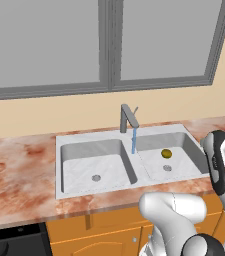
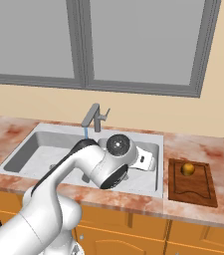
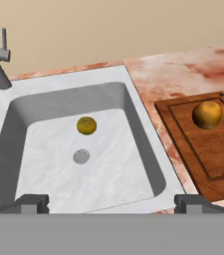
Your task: Pick the mango, orange from the sink and place them on the cutting board to airdry. Then turn off the sink faucet.
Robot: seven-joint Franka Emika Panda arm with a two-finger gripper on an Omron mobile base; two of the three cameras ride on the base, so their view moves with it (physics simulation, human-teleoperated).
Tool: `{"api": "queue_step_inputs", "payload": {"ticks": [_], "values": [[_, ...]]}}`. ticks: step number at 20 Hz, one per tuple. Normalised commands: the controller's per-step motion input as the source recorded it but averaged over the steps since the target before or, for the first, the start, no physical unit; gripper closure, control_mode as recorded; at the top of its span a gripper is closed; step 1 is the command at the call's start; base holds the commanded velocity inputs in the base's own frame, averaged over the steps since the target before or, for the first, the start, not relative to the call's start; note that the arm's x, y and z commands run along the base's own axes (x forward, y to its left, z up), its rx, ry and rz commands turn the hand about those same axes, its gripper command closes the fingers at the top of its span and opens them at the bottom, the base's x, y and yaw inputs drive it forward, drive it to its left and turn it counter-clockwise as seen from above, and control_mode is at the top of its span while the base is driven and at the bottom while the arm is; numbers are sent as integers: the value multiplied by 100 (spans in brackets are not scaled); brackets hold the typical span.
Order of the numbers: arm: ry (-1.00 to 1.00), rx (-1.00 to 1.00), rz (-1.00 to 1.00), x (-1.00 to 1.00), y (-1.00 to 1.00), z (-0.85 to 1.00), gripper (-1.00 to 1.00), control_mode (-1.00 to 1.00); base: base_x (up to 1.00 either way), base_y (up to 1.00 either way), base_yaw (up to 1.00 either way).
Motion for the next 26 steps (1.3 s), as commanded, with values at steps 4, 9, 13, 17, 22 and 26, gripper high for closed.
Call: {"api": "queue_step_inputs", "payload": {"ticks": [4, 9, 13, 17, 22, 26], "values": [[0, 1, 3, 17, 20, -29, -100, -100, 0, 0, 0], [0, 1, 2, 29, 18, -12, -100, -100, 0, 0, 0], [1, 0, 1, 38, 20, 0, -100, -100, 0, 0, 0], [0, 0, 3, 25, 14, -1, -100, -100, 0, 0, 0], [0, 0, 4, 28, 5, -17, -100, -100, 0, 0, 0], [1, 0, 4, 30, 9, -13, -100, -100, 0, 0, 0]]}}
